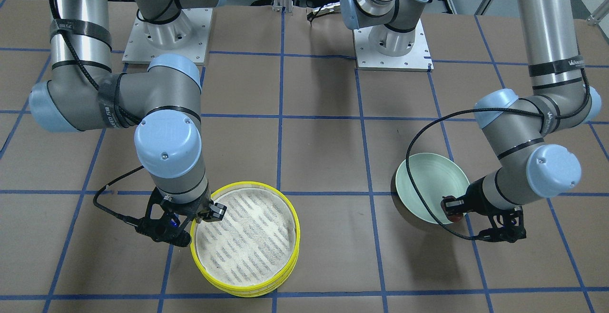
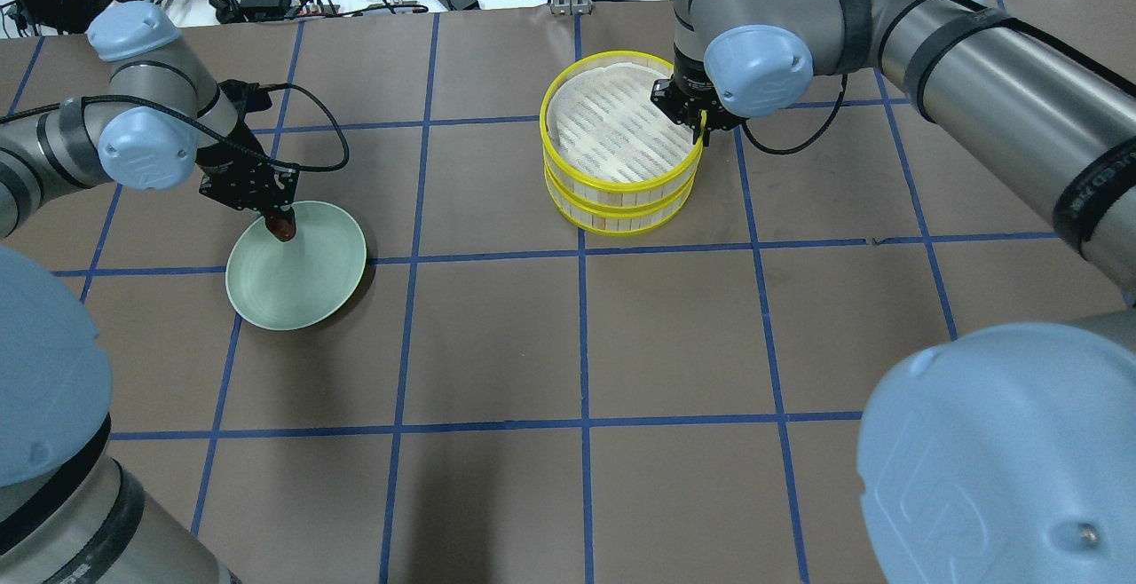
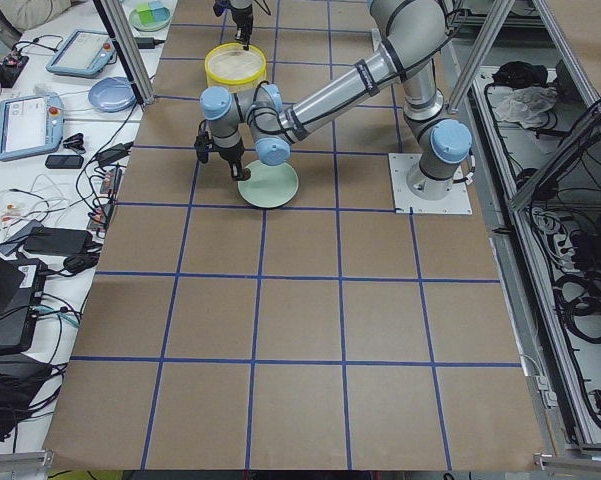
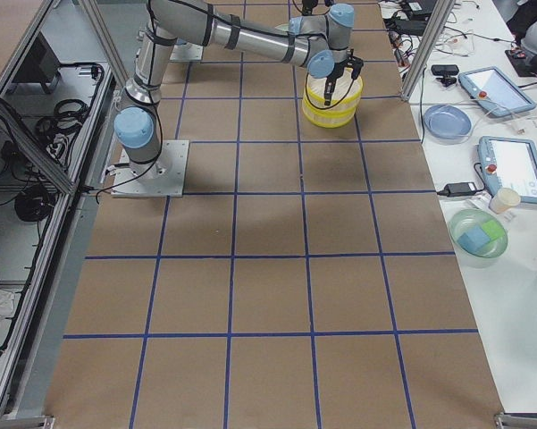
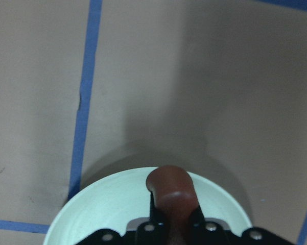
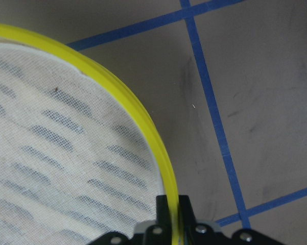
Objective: Stack buns with steamer
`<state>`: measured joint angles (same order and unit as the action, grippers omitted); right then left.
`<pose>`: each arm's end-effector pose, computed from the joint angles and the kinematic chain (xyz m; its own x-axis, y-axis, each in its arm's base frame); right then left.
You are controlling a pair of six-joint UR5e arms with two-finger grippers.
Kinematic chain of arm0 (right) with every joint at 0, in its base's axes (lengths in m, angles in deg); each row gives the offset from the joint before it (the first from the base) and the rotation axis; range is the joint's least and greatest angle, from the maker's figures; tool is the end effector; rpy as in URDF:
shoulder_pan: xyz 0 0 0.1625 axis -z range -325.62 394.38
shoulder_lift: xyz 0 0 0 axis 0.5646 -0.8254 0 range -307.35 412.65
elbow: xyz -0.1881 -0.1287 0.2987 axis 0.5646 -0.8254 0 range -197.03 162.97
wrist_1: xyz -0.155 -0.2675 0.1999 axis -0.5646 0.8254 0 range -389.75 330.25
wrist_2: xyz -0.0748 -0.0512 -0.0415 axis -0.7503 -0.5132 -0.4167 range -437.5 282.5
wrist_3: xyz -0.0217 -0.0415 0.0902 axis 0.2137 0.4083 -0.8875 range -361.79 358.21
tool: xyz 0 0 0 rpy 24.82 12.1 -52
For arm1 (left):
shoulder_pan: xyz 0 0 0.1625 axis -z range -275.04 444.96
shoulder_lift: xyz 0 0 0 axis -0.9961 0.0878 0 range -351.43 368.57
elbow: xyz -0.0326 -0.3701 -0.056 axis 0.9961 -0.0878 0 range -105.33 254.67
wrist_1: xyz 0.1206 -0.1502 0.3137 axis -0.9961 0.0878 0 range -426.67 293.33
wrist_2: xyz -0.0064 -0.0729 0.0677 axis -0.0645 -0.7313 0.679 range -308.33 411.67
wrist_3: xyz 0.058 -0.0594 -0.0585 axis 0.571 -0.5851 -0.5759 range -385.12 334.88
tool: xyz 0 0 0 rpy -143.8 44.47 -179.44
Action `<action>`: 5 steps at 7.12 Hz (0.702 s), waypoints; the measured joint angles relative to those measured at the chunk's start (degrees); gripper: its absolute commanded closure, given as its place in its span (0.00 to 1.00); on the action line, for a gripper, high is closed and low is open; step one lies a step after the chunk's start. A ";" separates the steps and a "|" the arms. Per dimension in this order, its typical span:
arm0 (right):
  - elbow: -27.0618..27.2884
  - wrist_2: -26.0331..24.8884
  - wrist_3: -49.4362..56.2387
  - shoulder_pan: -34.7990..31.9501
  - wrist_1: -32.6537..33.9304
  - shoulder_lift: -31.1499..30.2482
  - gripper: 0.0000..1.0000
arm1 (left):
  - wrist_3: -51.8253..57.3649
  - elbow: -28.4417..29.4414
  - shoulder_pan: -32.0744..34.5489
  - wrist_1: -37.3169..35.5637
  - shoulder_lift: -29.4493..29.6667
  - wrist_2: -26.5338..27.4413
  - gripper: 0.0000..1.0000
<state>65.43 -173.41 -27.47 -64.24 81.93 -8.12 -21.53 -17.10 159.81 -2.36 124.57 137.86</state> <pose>0.2116 -0.5768 0.2625 -0.9512 0.2943 0.0928 0.2914 0.9556 -0.0445 0.0123 -0.5813 0.2355 -0.9769 -0.2022 0.0685 -0.2005 0.9792 0.0320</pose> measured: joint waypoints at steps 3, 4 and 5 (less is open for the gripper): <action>0.74 0.24 0.06 0.00 0.48 -0.04 0.80 | -11.79 1.74 5.43 -0.15 -3.06 -4.72 1.00; 0.76 0.40 0.13 0.00 0.54 -0.07 0.80 | -15.91 2.28 7.83 -0.41 -3.73 -5.02 1.00; 0.76 0.49 0.15 0.00 0.58 -0.10 0.80 | -18.68 3.14 9.29 -0.50 -4.22 -5.81 1.00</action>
<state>66.18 -172.93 -27.32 -64.24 82.51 -8.22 -40.22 -13.96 169.10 -2.86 120.35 132.05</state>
